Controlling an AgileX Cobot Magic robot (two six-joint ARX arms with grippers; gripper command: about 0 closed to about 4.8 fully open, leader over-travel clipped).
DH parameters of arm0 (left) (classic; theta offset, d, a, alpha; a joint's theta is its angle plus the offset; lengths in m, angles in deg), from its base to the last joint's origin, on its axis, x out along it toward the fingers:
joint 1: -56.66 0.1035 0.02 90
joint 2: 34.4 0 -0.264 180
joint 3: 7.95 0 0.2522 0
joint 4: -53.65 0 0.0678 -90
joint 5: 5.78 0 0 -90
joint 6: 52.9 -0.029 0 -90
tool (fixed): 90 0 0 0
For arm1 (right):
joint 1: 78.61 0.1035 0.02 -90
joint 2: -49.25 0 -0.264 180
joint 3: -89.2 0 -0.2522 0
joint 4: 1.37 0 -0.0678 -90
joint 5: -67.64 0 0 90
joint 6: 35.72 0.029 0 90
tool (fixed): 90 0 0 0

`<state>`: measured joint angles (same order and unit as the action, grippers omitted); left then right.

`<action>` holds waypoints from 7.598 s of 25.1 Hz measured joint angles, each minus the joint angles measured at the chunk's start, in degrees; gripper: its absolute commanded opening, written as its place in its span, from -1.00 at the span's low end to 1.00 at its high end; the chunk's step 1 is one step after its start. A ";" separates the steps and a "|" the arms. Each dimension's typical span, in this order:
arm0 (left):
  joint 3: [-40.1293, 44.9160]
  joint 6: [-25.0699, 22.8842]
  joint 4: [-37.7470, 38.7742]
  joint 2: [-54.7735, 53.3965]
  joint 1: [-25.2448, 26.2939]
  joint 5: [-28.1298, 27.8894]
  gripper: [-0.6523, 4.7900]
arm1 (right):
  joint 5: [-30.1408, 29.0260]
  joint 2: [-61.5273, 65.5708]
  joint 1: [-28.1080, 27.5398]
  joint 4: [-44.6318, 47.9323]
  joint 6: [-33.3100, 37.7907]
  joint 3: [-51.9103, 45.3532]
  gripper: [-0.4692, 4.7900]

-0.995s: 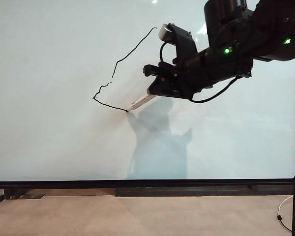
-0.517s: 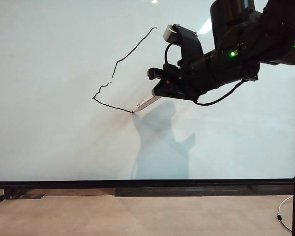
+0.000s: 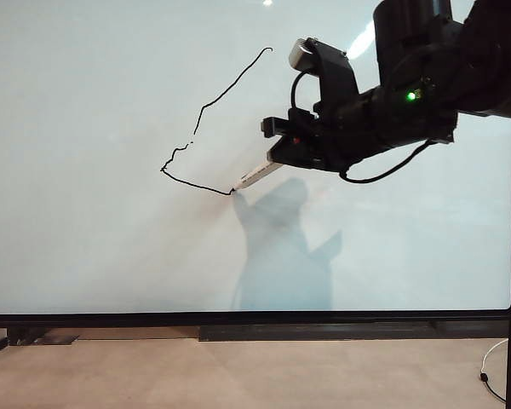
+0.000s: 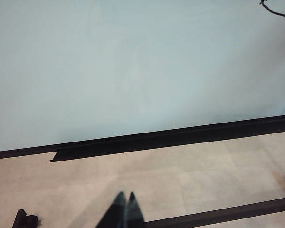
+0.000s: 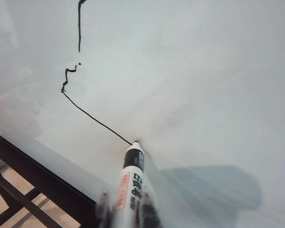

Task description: Pick up the pen on the shelf to the right of the whiteboard and draw a triangle.

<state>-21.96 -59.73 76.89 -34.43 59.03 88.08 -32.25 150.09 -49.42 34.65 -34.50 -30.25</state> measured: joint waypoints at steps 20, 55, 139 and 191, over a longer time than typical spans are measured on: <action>0.00 0.00 0.00 0.00 0.00 0.00 -0.78 | 0.92 -5.31 -4.55 3.26 -1.07 -7.58 -0.84; 0.00 0.00 0.00 0.02 0.00 0.02 -0.78 | 0.22 -13.29 -17.33 7.43 -1.75 -17.16 -0.84; 0.00 0.00 0.00 0.02 0.00 0.02 -0.78 | 19.10 -5.62 1.64 28.98 44.30 -5.44 -0.84; 0.00 0.00 0.02 0.02 0.00 0.00 -0.78 | 15.30 -4.42 -7.58 31.28 48.41 -14.93 -0.84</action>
<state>-21.96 -59.73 76.91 -34.41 59.03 88.08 -16.95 145.68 -57.00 65.93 13.91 -45.18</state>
